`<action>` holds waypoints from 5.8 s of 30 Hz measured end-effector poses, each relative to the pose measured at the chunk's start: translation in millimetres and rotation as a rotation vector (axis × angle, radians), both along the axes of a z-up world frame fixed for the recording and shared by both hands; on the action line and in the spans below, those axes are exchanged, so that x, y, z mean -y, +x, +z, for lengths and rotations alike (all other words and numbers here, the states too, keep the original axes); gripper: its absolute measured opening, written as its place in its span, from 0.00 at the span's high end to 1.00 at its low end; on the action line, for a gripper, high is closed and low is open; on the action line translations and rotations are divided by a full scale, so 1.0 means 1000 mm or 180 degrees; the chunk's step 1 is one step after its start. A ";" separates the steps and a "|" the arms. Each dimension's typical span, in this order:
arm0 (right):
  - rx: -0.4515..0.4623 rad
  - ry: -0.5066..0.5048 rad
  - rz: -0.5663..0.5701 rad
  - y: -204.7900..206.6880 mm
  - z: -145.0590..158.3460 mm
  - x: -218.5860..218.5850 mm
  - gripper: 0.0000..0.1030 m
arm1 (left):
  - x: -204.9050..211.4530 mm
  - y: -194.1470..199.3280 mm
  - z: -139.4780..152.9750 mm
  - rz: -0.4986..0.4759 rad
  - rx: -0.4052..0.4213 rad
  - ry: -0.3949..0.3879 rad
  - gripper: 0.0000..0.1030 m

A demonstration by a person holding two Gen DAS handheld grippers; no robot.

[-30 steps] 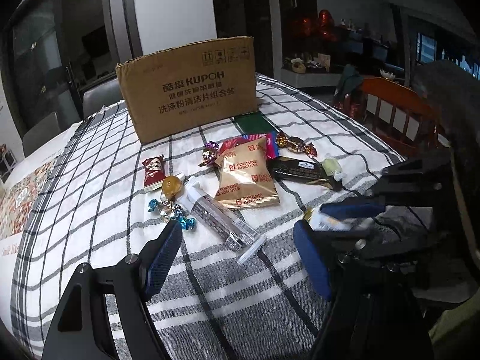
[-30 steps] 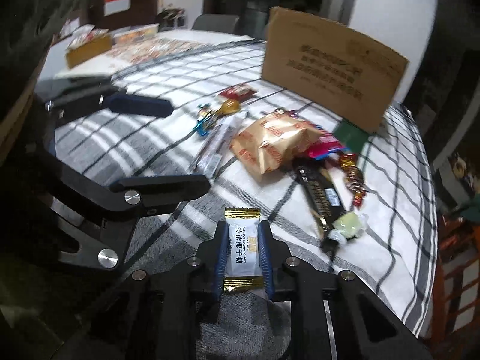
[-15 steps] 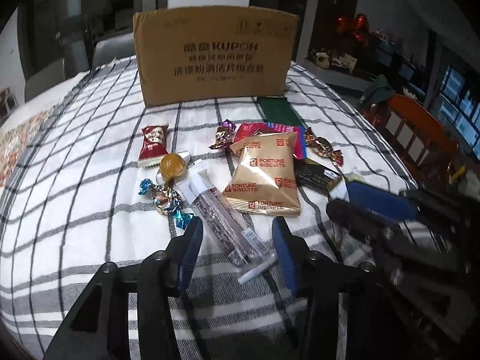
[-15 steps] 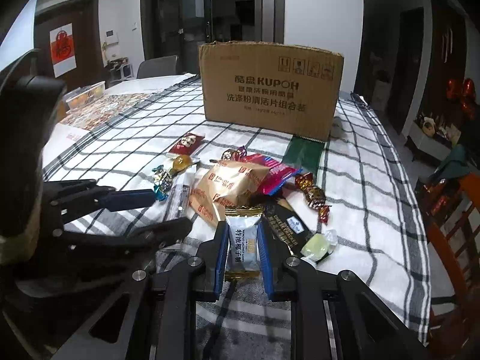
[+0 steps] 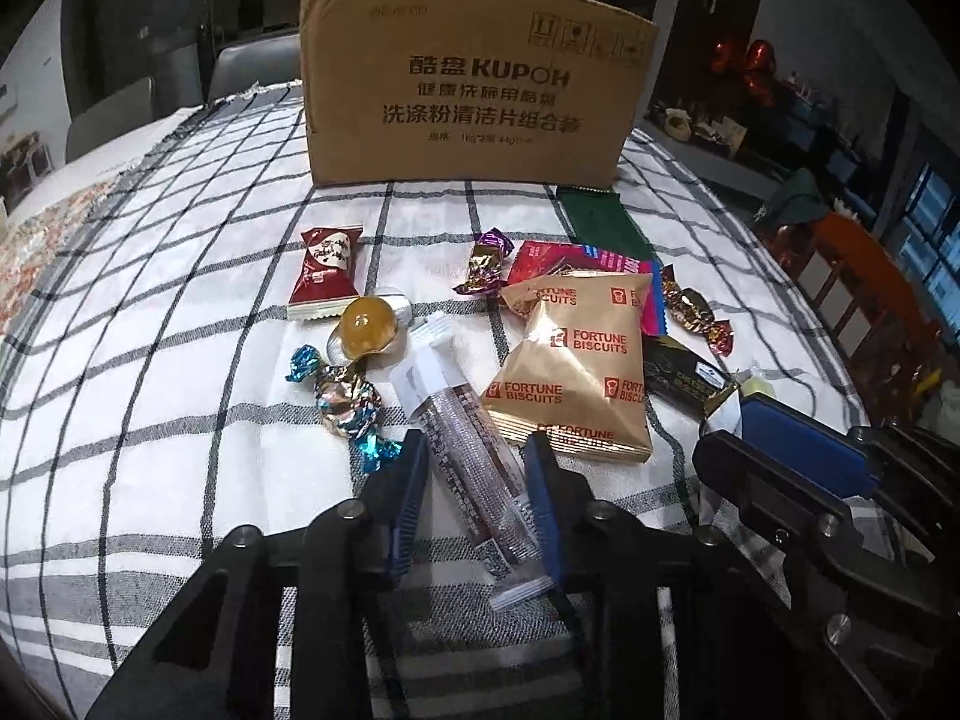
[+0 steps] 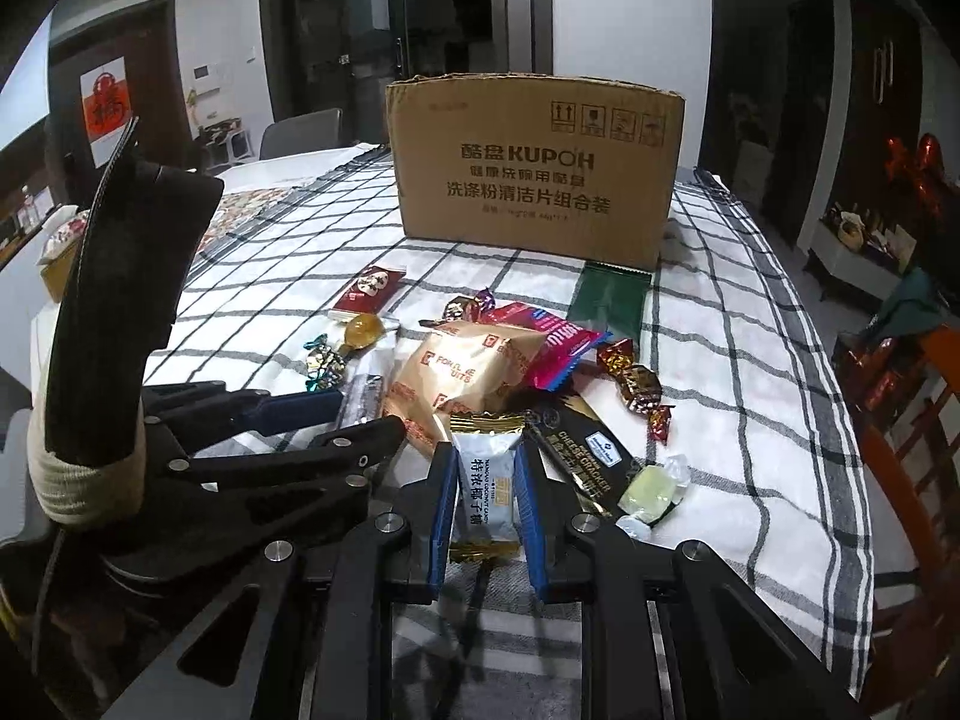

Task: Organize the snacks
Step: 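Grasp the clear tube snack with the left tool while the right tool holds the bar, then carry both snacks into the cardboard box and open both tools, then grasp the blue wrapped candy with the left tool while the right grasps the biscuit packet, then carry the candy and biscuit packet into the box and release both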

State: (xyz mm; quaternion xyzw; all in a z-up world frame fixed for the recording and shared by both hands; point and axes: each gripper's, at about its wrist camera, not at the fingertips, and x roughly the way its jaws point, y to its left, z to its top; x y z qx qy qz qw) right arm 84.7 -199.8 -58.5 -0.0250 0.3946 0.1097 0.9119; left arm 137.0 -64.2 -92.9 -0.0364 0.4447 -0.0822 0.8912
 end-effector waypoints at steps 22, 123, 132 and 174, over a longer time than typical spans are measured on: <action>0.0179 0.0238 -0.0213 0.004 0.044 -0.009 0.79 | -0.027 -0.023 0.070 -0.0370 0.0606 -0.0124 0.81; -0.0294 0.0554 -0.0675 0.053 -0.002 -0.014 0.50 | -0.049 0.011 0.023 -0.0636 0.0109 0.0142 0.68; -0.0331 0.0564 -0.0679 0.055 -0.007 -0.015 0.50 | -0.046 0.026 0.008 -0.0549 -0.0017 -0.0016 0.73; 0.0051 0.0596 -0.0599 0.043 0.038 -0.022 0.58 | -0.058 0.006 0.088 -0.0400 0.0658 0.0063 0.76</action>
